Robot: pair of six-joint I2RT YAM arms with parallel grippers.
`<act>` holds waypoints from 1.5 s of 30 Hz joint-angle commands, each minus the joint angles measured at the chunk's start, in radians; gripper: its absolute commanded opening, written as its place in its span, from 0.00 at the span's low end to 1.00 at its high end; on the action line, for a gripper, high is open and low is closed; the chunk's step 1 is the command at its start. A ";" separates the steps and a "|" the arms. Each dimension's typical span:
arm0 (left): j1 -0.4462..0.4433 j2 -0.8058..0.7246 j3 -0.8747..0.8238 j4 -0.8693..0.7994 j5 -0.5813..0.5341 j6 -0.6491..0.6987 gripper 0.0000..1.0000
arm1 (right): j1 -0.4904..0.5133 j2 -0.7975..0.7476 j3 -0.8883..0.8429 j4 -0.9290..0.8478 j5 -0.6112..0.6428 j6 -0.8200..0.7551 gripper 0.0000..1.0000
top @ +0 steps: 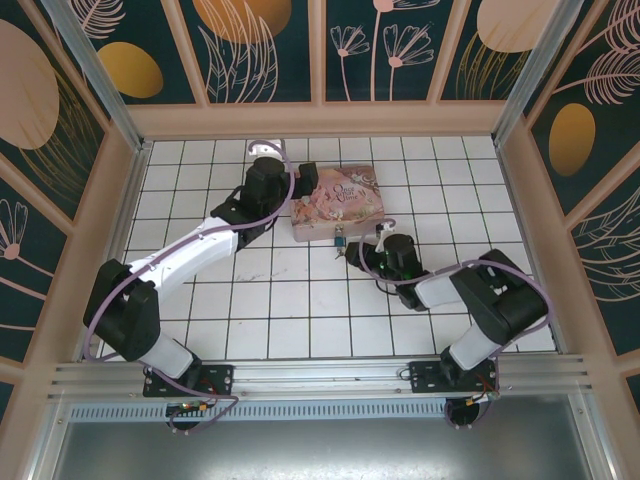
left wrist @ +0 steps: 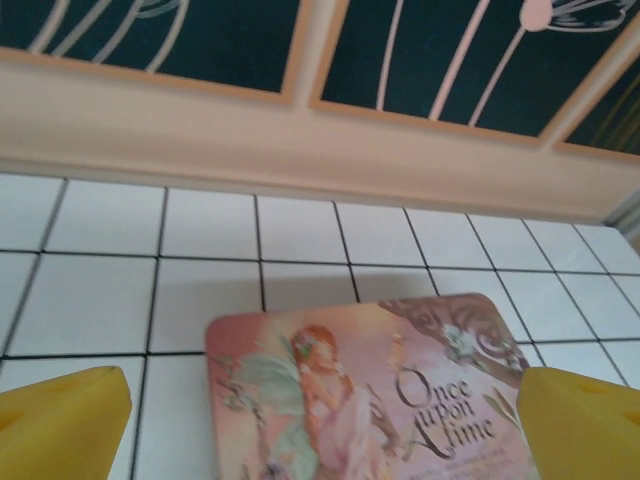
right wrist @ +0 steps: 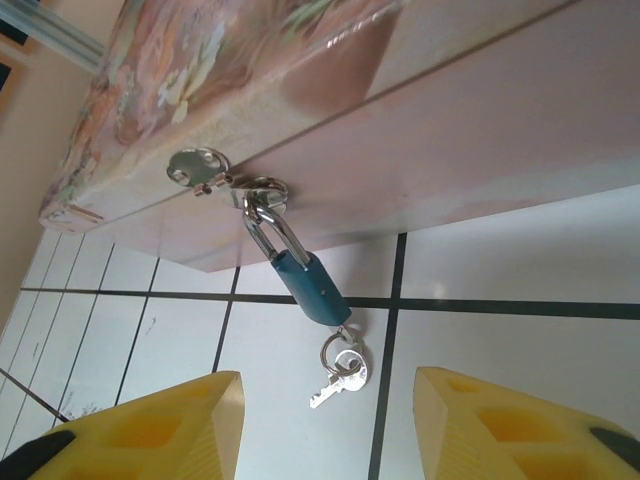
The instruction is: Unlock the padlock with the key
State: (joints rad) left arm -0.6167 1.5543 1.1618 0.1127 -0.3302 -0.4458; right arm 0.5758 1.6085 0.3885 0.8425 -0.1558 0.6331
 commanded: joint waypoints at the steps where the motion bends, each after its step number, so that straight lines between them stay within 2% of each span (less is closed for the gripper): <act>1: 0.011 0.029 0.025 0.048 -0.087 0.077 0.99 | 0.016 0.048 0.040 0.072 -0.021 -0.023 0.48; 8: 0.018 0.107 0.098 0.010 -0.094 0.068 0.99 | 0.020 0.138 0.067 0.123 -0.022 -0.015 0.46; 25: 0.068 0.149 0.092 0.009 -0.036 -0.061 0.99 | 0.031 0.238 0.118 0.148 -0.044 -0.033 0.42; 32: 0.099 0.153 0.091 -0.004 0.034 -0.135 0.99 | 0.032 0.257 0.137 0.142 -0.045 -0.033 0.38; 45: 0.101 0.153 0.091 -0.008 0.026 -0.126 0.99 | 0.026 0.255 0.142 0.144 -0.035 -0.018 0.21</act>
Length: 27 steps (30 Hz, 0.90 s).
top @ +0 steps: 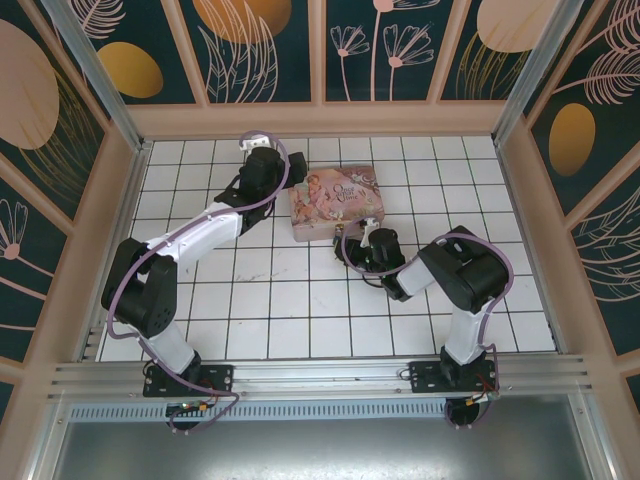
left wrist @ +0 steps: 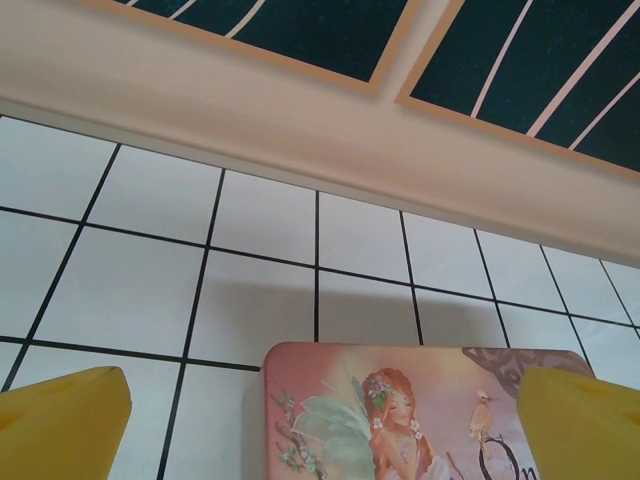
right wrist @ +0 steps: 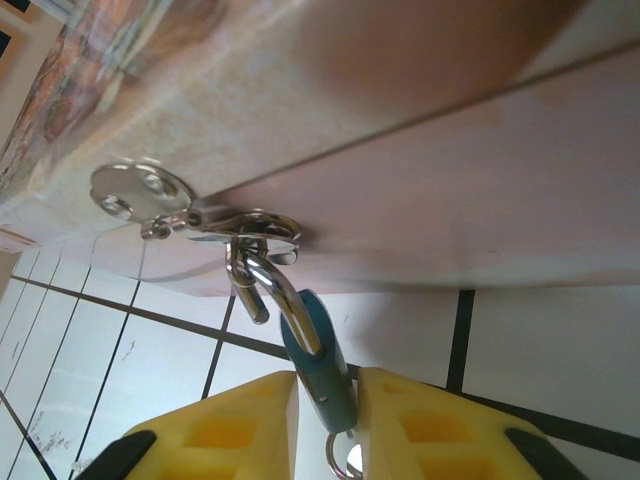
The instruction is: Unlock the padlock with the key
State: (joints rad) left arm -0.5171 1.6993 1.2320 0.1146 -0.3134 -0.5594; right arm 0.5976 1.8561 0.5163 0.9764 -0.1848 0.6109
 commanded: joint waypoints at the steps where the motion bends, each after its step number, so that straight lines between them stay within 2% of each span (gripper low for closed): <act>1: 0.002 0.008 0.021 -0.011 0.011 -0.013 0.99 | 0.004 0.005 0.013 0.008 -0.004 0.006 0.21; 5: 0.003 0.009 0.019 -0.010 0.017 -0.018 0.98 | -0.003 -0.017 0.002 0.008 -0.001 0.014 0.16; 12: 0.003 -0.002 0.005 0.008 0.012 0.003 0.99 | -0.010 -0.064 -0.006 -0.004 -0.008 0.031 0.00; 21: 0.003 -0.033 -0.031 -0.012 -0.039 0.069 0.99 | -0.008 -0.125 -0.025 -0.001 -0.010 0.116 0.00; 27: 0.003 -0.004 0.023 -0.099 -0.013 0.082 0.99 | 0.013 -0.117 -0.027 0.011 0.015 0.178 0.00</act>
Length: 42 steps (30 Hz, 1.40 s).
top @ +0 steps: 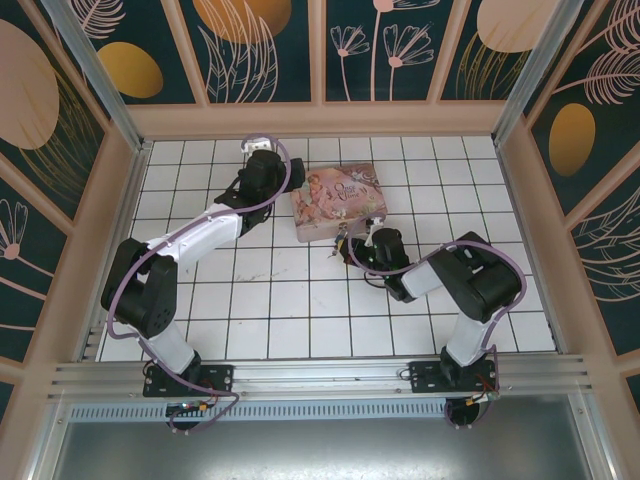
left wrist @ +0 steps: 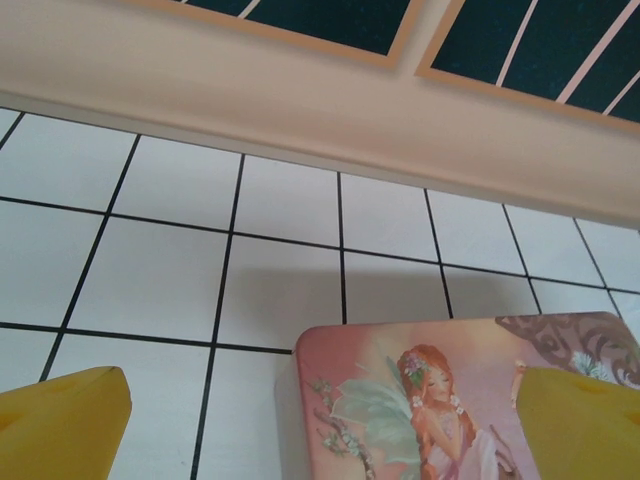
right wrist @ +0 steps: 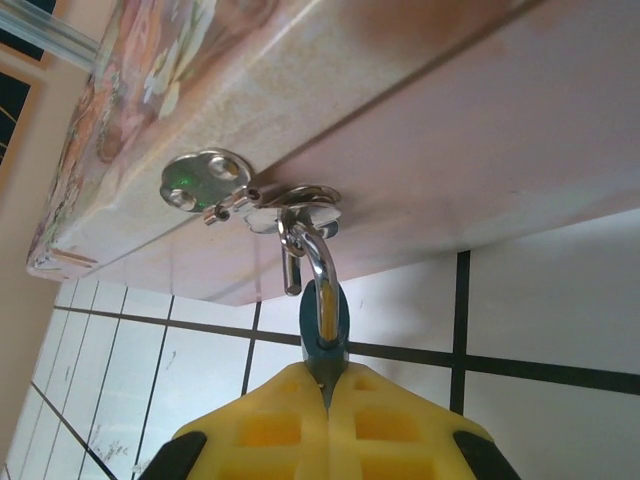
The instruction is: Unlock the padlock with the key
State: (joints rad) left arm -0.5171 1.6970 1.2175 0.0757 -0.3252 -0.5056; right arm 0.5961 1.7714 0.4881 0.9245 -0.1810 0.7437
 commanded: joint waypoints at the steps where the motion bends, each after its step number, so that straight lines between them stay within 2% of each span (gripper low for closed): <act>1: 0.002 0.006 0.050 -0.077 0.005 0.030 0.99 | 0.016 -0.029 0.004 0.055 0.016 0.053 0.00; 5: 0.002 0.055 0.088 -0.145 0.027 0.036 0.99 | 0.021 -0.016 0.014 0.016 0.038 0.084 0.00; 17: 0.000 0.087 0.073 -0.167 0.052 0.024 0.99 | 0.048 -0.037 0.083 -0.219 0.146 0.186 0.00; 42: -0.105 0.085 -0.084 -0.146 0.017 0.000 0.98 | 0.050 -0.068 -0.017 -0.101 0.190 0.308 0.00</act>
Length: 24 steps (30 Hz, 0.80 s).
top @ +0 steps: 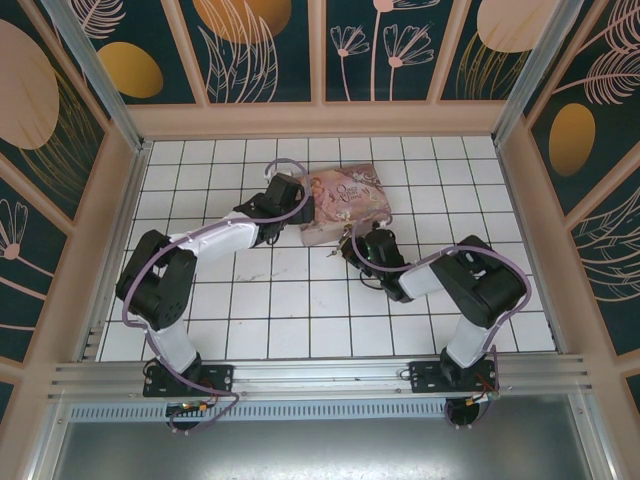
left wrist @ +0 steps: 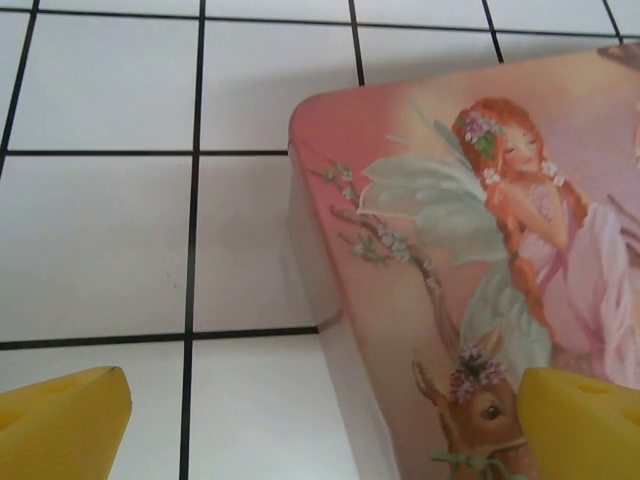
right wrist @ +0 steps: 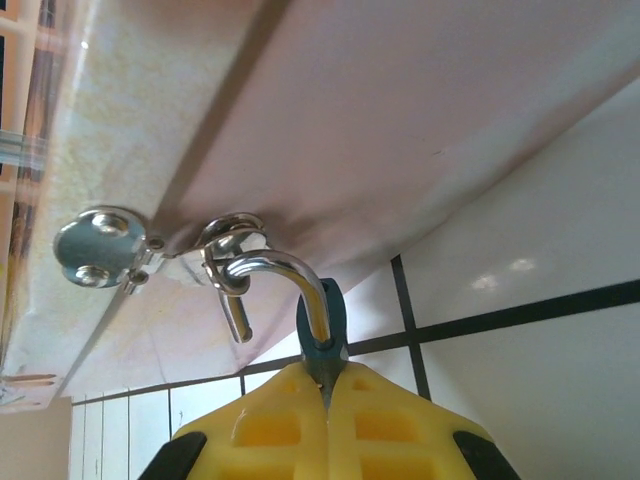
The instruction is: Unlock the padlock with the key
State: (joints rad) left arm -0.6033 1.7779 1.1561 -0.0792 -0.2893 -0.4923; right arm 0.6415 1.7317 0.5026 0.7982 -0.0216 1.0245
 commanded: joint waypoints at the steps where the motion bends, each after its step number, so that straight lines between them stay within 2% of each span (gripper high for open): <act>1: -0.025 0.006 -0.028 0.011 -0.022 -0.015 0.99 | 0.004 -0.031 -0.037 0.030 0.032 0.029 0.00; 11: -0.057 0.019 -0.068 0.019 -0.054 -0.026 0.99 | -0.007 -0.067 -0.108 0.083 0.060 0.071 0.00; 24: -0.060 0.030 -0.091 0.033 -0.043 -0.031 0.99 | -0.035 -0.053 -0.165 0.226 0.052 0.143 0.00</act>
State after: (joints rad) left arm -0.6670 1.7786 1.0912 -0.0048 -0.3187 -0.5217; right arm 0.6231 1.6745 0.3614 0.9627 -0.0006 1.1305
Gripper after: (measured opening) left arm 0.985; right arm 0.052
